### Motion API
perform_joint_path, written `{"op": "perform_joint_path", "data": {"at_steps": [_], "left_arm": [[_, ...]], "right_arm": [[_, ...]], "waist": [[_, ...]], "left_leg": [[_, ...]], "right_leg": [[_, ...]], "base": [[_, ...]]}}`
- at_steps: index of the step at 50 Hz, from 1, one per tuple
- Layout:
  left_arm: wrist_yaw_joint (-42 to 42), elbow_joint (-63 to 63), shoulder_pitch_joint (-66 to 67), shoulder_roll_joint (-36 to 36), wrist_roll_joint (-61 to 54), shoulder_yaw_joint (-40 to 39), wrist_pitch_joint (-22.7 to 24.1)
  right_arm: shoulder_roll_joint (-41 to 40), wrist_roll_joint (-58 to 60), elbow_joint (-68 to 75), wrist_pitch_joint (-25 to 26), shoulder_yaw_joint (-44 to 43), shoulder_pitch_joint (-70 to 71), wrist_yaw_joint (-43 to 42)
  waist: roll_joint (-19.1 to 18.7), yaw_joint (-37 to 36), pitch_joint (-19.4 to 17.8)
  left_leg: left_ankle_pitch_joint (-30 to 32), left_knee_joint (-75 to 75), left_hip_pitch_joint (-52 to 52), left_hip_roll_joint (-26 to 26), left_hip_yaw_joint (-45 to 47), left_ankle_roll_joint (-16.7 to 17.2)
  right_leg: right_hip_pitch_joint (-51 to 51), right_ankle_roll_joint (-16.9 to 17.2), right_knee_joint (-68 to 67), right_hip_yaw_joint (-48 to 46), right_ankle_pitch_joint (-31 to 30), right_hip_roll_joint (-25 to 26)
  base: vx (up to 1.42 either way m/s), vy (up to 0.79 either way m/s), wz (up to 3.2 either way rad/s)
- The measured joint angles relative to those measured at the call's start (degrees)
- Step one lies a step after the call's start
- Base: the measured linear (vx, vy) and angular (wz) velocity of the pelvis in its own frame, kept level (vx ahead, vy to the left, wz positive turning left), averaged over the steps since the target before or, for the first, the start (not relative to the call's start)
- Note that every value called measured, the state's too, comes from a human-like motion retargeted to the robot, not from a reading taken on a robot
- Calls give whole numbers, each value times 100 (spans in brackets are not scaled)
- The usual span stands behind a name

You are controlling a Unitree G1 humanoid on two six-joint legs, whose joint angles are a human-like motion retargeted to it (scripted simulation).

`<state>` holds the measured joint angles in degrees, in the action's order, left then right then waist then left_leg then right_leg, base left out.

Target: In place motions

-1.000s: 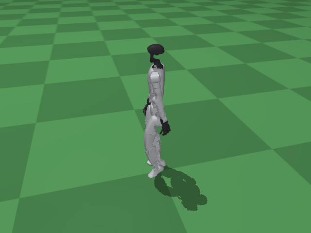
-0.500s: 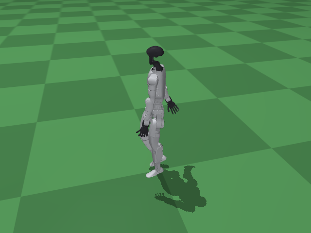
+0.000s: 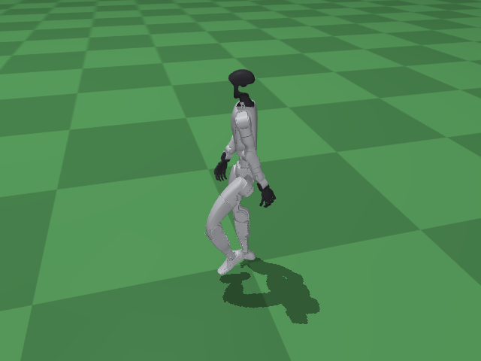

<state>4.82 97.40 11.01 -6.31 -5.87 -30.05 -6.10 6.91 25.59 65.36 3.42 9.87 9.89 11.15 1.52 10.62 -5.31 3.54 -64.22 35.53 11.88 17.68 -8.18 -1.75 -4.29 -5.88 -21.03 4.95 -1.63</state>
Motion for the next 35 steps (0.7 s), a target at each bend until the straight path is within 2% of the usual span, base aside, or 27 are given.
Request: {"op": "perform_joint_path", "data": {"at_steps": [3,5,7,8,10,12,13,15,16,18,20,22,25,28,30,32,33,35], "left_arm": [[-23,0,-81,-58,-20,45,50],[-42,0,-221,-127,-35,76,108],[-53,-37,-397,-182,-86,170,144],[-30,-103,-477,-188,-110,251,140],[116,-202,-839,-216,-190,393,74],[203,-463,-1424,-278,-110,571,12],[197,-683,-1626,-295,-71,772,31],[264,-1107,-2034,-425,-37,1330,50],[325,-1280,-2180,-548,85,1472,51],[316,-1640,-2261,-669,482,1529,65],[135,-1936,-2198,-626,754,1558,91],[128,-2133,-2159,-565,706,1737,155],[376,-2278,-2028,-467,560,1816,211],[395,-2151,-1665,-236,639,1648,215],[273,-1958,-1322,-69,640,1534,251],[131,-1665,-951,56,567,1366,289],[62,-1472,-770,92,526,1240,317],[23,-1050,-596,56,508,998,295]], "right_arm": [[-31,-46,495,103,-151,-440,-104],[-10,-69,938,227,-283,-733,-57],[87,-44,1437,371,-428,-985,20],[156,13,1684,441,-520,-1106,35],[290,137,2143,613,-644,-1204,-70],[368,-169,2495,592,-844,-1139,-619],[428,-464,2654,490,-962,-1177,-993],[553,-1060,2978,260,-1107,-1243,-1457],[594,-1192,3092,275,-1072,-1267,-1419],[636,-1238,3197,492,-1047,-1407,-1288],[673,-1114,3204,710,-1094,-1624,-1197],[673,-1057,3204,735,-1098,-1758,-1144],[609,-958,3204,702,-931,-1749,-1123],[519,-784,3204,669,-711,-1620,-1107],[451,-722,3204,621,-526,-1458,-1161],[352,-732,3093,572,-291,-1243,-1250],[287,-748,2995,555,-148,-1132,-1280],[159,-759,2697,555,30,-786,-1145]], "waist": [[-115,76,398],[-241,43,526],[-384,91,562],[-487,362,636],[-733,686,874],[-751,567,508],[-752,646,312],[-828,789,76],[-851,910,21],[-893,1174,36],[-1024,1203,286],[-993,1015,372],[-718,789,327],[-584,525,474],[-498,502,581],[-428,458,619],[-385,458,613],[-515,1201,731]], "left_leg": [[394,2029,-1364,-648,-80,237],[238,3803,-2496,-956,15,449],[-1053,5045,-3277,-1068,108,371],[-1202,5475,-3468,-983,296,285],[-1066,5764,-3132,-876,94,294],[-878,5711,-2853,-770,-123,299],[-820,5805,-2932,-771,-154,287],[-716,5895,-2925,-702,-137,259],[-694,5899,-2888,-646,-152,262],[-633,5929,-2804,-583,-234,270],[-600,5975,-2644,-516,-255,279],[-579,6041,-2716,-527,-186,287],[-585,6173,-3081,-714,26,304],[-706,6139,-3272,-820,180,349],[-856,5966,-3328,-929,108,364],[-969,5537,-3309,-962,105,407],[-868,5170,-3251,-951,128,442],[25,3668,-2363,-853,-243,413]], "right_leg": [[34,98,-66,-29,142,20],[79,115,-330,57,345,170],[149,152,-771,114,431,377],[257,199,-1021,-107,259,459],[1051,339,-2060,-403,-797,471],[2186,561,-3998,-124,-1315,159],[2590,635,-4618,168,-1308,236],[3262,605,-5705,176,-950,68],[3500,590,-6059,154,-808,-8],[3893,568,-6552,130,-613,-52],[4183,612,-6723,150,-522,12],[4023,575,-6558,172,-528,40],[3198,498,-5763,220,-561,20],[2041,454,-4090,245,-732,220],[1123,549,-2583,213,-830,358],[308,428,-1323,-85,252,378],[34,224,-823,-350,544,319],[-216,263,-71,-1127,643,260]], "base": [[26,0,-1],[27,0,-39],[28,2,16],[20,8,103],[-10,10,53],[-46,18,-26],[-40,17,49],[-25,12,78],[-13,4,59],[2,0,52],[13,-2,10],[10,-2,-25],[11,-1,-40],[18,-3,-39],[19,-4,10],[14,-4,4],[1,-8,96],[-21,-7,179]]}}
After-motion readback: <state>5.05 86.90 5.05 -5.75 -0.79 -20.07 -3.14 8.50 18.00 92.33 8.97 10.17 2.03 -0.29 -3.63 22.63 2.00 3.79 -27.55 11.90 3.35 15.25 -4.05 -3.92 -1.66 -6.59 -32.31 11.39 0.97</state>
